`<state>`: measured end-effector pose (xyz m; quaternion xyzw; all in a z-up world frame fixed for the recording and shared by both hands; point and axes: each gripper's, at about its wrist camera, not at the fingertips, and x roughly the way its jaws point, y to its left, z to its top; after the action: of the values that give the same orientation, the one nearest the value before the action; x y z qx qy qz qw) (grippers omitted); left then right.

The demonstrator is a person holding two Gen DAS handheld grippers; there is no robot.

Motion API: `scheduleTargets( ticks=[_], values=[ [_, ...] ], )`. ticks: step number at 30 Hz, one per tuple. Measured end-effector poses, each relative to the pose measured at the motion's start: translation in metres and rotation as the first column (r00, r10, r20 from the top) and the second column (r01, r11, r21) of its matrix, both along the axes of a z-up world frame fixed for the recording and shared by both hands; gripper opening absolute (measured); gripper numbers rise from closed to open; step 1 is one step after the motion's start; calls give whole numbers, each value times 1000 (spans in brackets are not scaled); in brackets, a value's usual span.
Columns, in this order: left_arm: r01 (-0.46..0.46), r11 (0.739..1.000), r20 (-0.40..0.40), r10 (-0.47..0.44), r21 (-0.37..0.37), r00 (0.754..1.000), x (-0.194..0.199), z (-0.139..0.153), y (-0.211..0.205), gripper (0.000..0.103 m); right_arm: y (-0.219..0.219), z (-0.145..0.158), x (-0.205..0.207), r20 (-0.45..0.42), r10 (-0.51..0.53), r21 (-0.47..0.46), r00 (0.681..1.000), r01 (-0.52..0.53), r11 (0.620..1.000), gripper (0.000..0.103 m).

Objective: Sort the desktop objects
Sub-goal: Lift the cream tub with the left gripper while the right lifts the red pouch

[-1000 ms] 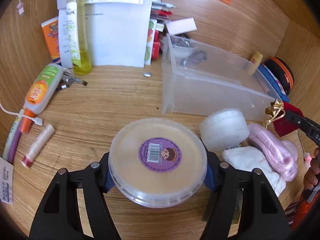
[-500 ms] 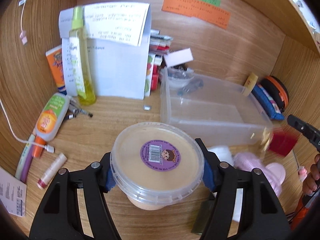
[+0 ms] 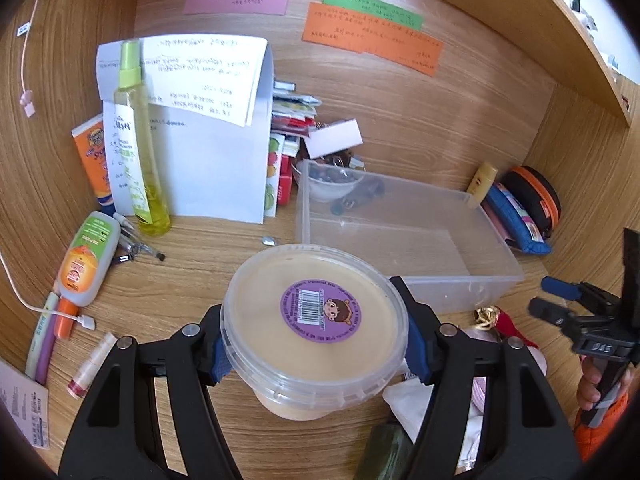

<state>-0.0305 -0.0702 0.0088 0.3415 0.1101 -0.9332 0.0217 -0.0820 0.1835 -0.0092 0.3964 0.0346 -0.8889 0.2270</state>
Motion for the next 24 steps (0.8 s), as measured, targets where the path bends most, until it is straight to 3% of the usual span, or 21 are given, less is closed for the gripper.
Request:
scheduleTargets(
  ticks=[9,13,19,24],
  values=[
    [31,999,15,-31,-14,999,-5,0,12,67,-10,-43,-28,132,54,128,990,-72,989,72],
    [36,999,9,-36,-12,999,-6,3,15,67,-19,-53,-28,162,103,160,981,-129,979,44],
    [44,999,17,-43,-8,999,-13,4,16,67,-24,-53,-16,118,118,184,986,-138,973,29],
    [54,998,8,-54,-20,999,-20,11,19,67,-19,-39,-1,57,106,168,993,-114,979,25]
  ],
)
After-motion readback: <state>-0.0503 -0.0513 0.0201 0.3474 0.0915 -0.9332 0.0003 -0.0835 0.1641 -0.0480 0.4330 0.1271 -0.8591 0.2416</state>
